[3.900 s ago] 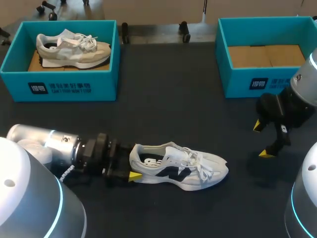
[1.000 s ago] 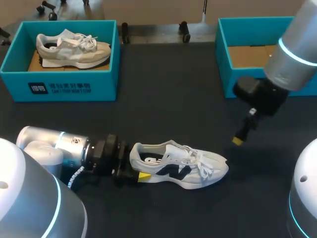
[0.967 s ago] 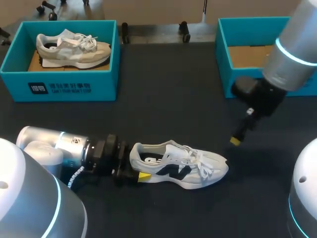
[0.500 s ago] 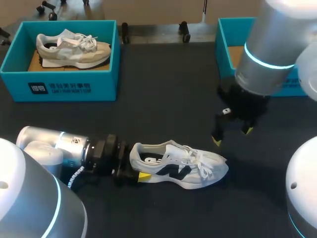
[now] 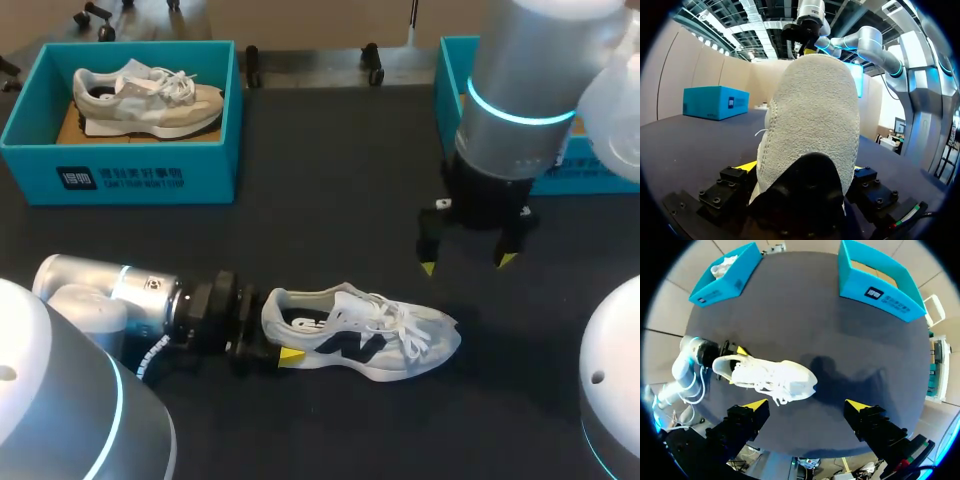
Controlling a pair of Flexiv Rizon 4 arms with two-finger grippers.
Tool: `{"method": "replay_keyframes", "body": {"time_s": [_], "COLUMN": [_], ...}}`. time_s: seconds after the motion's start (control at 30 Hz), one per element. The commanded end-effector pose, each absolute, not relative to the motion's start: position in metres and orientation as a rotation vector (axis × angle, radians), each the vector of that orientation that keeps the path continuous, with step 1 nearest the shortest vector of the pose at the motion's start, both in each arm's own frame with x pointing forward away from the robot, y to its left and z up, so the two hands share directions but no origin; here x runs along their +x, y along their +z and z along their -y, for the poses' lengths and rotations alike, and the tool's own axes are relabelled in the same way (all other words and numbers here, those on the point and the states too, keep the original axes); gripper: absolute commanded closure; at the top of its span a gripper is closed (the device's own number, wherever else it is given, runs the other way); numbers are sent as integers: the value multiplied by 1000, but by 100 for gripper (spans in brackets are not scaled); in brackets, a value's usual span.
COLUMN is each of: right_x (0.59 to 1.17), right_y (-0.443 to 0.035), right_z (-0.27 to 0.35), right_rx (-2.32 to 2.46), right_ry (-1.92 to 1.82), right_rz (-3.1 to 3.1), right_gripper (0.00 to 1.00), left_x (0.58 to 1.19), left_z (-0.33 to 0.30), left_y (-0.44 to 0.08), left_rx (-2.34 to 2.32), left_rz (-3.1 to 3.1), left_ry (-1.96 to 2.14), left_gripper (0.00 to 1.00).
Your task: Take the shoe out of the shoebox, open the shoe tongue, remove and reinsert the insole, then place the shoe into the shoebox
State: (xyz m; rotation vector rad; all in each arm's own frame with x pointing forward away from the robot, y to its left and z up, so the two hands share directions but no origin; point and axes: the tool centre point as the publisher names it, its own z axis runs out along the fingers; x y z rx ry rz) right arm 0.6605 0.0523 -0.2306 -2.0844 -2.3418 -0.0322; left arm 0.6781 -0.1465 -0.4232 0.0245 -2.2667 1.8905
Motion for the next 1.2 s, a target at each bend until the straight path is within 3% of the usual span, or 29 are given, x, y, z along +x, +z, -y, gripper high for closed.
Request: {"method": "replay_keyframes", "body": {"time_s": [0.03, 0.23, 0.3, 0.77, 1.2], "right_x": [663, 652, 647, 648, 659], "right_y": [-214, -224, -232, -233, -267], "right_z": [-102, -152, -162, -163, -190], "right_rx": [-2182, -2355, -2305, -2321, -2528], "right_ry": [244, 412, 277, 298, 516], "right_rz": [2425, 2337, 2354, 2358, 2265], "right_gripper": [0, 0, 0, 0, 0], "left_x": [677, 677, 677, 677, 677], "left_z": [144, 144, 144, 144, 144], "left_y": [-425, -425, -425, -425, -425], "left_rx": [28, 28, 28, 28, 28], "left_rz": [2271, 2271, 2271, 2271, 2271], "left_ry": [1890, 1890, 1890, 1890, 1890], "left_gripper": [100, 100, 100, 100, 100]}}
